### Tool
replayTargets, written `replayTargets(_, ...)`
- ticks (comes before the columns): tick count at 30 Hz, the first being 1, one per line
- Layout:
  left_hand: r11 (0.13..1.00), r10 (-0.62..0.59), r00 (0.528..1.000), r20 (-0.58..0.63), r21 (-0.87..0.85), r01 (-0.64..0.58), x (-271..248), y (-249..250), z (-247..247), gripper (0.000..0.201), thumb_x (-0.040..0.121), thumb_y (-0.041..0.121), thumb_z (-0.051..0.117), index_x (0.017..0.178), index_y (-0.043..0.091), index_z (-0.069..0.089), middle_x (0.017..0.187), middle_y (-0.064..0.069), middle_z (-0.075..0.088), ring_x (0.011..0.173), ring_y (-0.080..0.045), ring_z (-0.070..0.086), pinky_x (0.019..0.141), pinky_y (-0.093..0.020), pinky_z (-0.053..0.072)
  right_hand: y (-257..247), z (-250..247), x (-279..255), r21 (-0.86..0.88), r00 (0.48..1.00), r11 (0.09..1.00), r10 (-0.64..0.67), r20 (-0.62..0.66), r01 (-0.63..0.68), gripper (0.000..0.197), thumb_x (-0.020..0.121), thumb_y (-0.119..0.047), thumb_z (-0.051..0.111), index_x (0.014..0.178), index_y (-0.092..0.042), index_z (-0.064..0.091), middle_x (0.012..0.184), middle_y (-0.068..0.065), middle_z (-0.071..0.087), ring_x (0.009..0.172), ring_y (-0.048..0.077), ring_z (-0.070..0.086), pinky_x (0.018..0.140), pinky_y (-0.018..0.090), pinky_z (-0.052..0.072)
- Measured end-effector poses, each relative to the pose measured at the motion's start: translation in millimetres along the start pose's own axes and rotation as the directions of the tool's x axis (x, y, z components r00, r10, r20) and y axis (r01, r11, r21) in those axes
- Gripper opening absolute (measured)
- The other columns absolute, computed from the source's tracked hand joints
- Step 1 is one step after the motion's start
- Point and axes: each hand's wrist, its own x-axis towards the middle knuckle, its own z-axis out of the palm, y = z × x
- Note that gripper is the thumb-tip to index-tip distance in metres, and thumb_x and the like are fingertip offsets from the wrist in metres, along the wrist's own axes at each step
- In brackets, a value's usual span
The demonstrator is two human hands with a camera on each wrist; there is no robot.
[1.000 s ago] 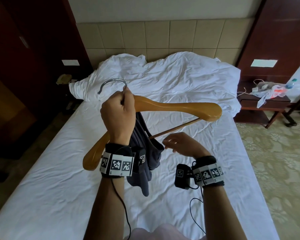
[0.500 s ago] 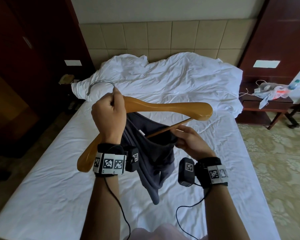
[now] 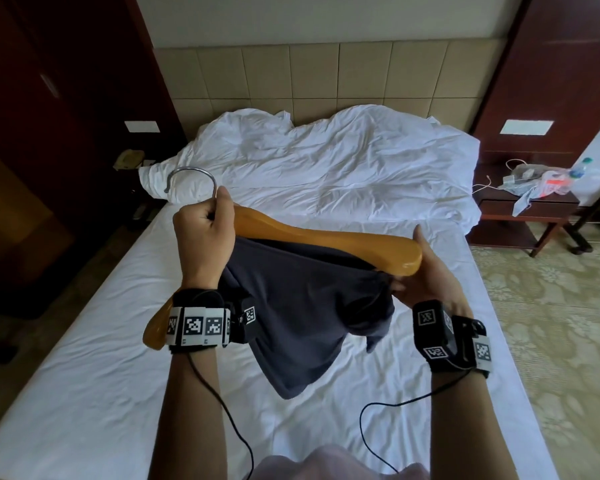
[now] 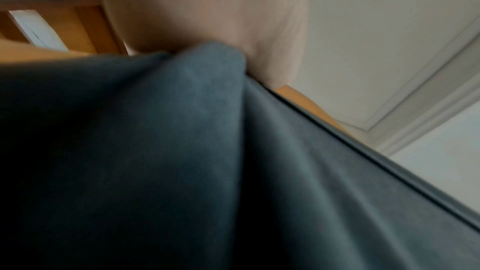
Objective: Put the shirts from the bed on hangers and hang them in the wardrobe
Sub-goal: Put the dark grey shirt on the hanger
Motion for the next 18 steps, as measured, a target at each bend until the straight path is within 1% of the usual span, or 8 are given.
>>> replayTargets(2, 1.0, -0.009, 1.0, -0.009, 0.01, 0.009, 1, -3, -3, 0.064, 0.107, 0.023, 0.053, 0.049, 0.006, 0.033, 0.043, -0.004, 0.033, 0.041, -0.012, 0.031, 0.047, -0.027, 0.024, -2, -9, -2, -0.111, 0.996, 0.991, -0.067, 0.063, 0.073, 0.056, 0.097, -0.058, 0.051, 0.091, -0.013, 0.084, 0.089, 0.009, 0.075, 0.076, 0.02, 0.07, 0.067, 0.023, 0.055)
replayTargets(4, 1.0, -0.005, 1.0, -0.011, 0.022, 0.005, 1, -4, -5, 0.064, 0.107, 0.026, 0.053, 0.049, 0.003, 0.037, 0.043, -0.01, 0.041, 0.04, -0.018, 0.037, 0.046, -0.034, 0.028, -5, -13, 1, -0.156, 0.991, 0.98, -0.115, 0.068, 0.125, 0.045, 0.099, -0.043, 0.056, 0.11, -0.007, 0.081, 0.11, 0.016, 0.074, 0.1, 0.025, 0.072, 0.088, 0.031, 0.06)
replayTargets(5, 1.0, -0.003, 1.0, -0.01, 0.03, 0.003, 2, -5, -5, 0.064, 0.107, 0.028, 0.052, 0.049, 0.001, 0.04, 0.045, -0.014, 0.045, 0.041, -0.022, 0.041, 0.046, -0.039, 0.031, -8, -11, 1, -0.151, 0.989, 0.978, -0.139, 0.049, 0.144, 0.04, 0.099, -0.036, 0.06, 0.112, -0.005, 0.08, 0.108, 0.018, 0.073, 0.097, 0.026, 0.071, 0.087, 0.032, 0.06)
replayTargets(8, 0.997, 0.001, 1.0, -0.02, 0.073, 0.0, 3, -5, -5, 0.064, 0.107, 0.03, 0.052, 0.048, 0.007, 0.041, 0.042, -0.005, 0.04, 0.04, -0.018, 0.037, 0.046, -0.037, 0.028, -7, -11, 5, -0.19, 0.973, 0.96, -0.219, -0.065, 0.204, 0.02, 0.092, -0.026, 0.067, 0.082, -0.017, 0.082, 0.074, 0.003, 0.067, 0.062, 0.013, 0.062, 0.059, 0.021, 0.051)
replayTargets(11, 0.99, -0.001, 1.0, -0.018, 0.138, 0.003, 6, -9, -5, 0.066, 0.106, 0.04, 0.048, 0.052, 0.003, 0.049, 0.043, -0.008, 0.045, 0.042, -0.027, 0.044, 0.047, -0.043, 0.036, -6, -11, 8, -0.326, 0.955, 0.912, -0.287, -0.073, 0.249, 0.013, 0.089, -0.024, 0.073, 0.081, -0.016, 0.08, 0.08, 0.006, 0.07, 0.069, 0.017, 0.064, 0.067, 0.025, 0.052)
replayTargets(13, 0.982, -0.006, 1.0, -0.031, 0.186, 0.011, 6, -12, -5, 0.067, 0.107, 0.042, 0.046, 0.051, 0.005, 0.045, 0.043, -0.007, 0.042, 0.041, -0.029, 0.041, 0.047, -0.041, 0.033, -6, -11, 9, -0.499, 0.93, 0.823, -0.357, -0.083, 0.271, 0.019, 0.094, -0.025, 0.076, 0.091, -0.006, 0.077, 0.08, 0.007, 0.066, 0.071, 0.019, 0.057, 0.066, 0.027, 0.045)
replayTargets(15, 0.972, -0.007, 0.999, -0.041, 0.233, 0.016, 6, -14, -3, 0.067, 0.107, 0.044, 0.045, 0.05, 0.008, 0.044, 0.042, -0.005, 0.041, 0.04, -0.026, 0.039, 0.047, -0.035, 0.03, -6, -9, 13, -0.661, 0.892, 0.696, -0.443, -0.087, 0.281, 0.02, 0.098, -0.021, 0.074, 0.093, -0.001, 0.076, 0.069, -0.002, 0.066, 0.061, 0.009, 0.055, 0.058, 0.02, 0.04)
replayTargets(18, 0.956, 0.007, 0.999, -0.049, 0.295, 0.008, 6, -17, -2, 0.066, 0.107, 0.044, 0.045, 0.05, 0.011, 0.046, 0.043, -0.001, 0.041, 0.04, -0.022, 0.04, 0.049, -0.031, 0.029, -5, -7, 20, -0.804, 0.859, 0.52, -0.511, -0.021, 0.29, 0.016, 0.1, -0.017, 0.072, 0.09, -0.006, 0.077, 0.074, 0.003, 0.075, 0.064, 0.006, 0.065, 0.061, 0.02, 0.049)
